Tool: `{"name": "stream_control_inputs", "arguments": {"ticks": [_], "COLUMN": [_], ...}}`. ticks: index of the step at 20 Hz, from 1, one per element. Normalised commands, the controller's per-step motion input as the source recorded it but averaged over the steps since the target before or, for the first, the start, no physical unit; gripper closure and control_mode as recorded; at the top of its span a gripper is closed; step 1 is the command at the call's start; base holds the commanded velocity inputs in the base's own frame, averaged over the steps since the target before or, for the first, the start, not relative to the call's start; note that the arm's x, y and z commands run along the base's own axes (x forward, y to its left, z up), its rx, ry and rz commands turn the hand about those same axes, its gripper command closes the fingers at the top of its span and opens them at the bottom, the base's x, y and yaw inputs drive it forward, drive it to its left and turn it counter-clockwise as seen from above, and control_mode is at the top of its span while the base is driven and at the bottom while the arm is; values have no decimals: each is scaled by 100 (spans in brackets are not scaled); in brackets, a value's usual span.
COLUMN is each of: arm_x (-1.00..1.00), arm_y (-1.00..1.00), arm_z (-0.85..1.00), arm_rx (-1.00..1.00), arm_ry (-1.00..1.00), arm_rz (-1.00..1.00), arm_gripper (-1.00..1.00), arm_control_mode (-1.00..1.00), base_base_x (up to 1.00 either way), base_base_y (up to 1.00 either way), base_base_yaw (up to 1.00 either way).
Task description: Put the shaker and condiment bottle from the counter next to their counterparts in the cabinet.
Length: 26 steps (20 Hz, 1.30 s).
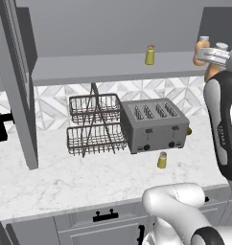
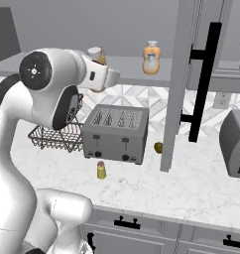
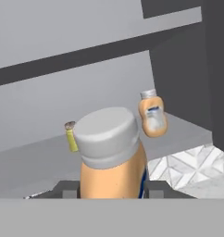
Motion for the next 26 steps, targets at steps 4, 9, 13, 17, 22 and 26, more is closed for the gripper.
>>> {"name": "stream_control_inputs", "arguments": {"ticks": [4, 9, 13, 17, 22, 26], "arm_x": [16, 32, 47, 41, 30, 17], "arm_y": [-6, -13, -1, 0, -4, -17], "arm_z": [30, 5, 0, 0, 0, -4], "arm_rx": [0, -7, -5, -4, -1, 0], "arm_ry": [-1, 0, -5, -8, -4, 1], "arm_rz": [0, 0, 0, 0, 0, 0], "arm_gripper": [100, 100, 100, 100, 100, 100], "arm_control_mode": [-100, -100, -100, -100, -100, -100], "base_base_x": [0, 0, 0, 0, 0, 0], "base_base_y": [0, 0, 0, 0, 0, 0], "base_base_yaw": [0, 0, 0, 0, 0, 0]}}
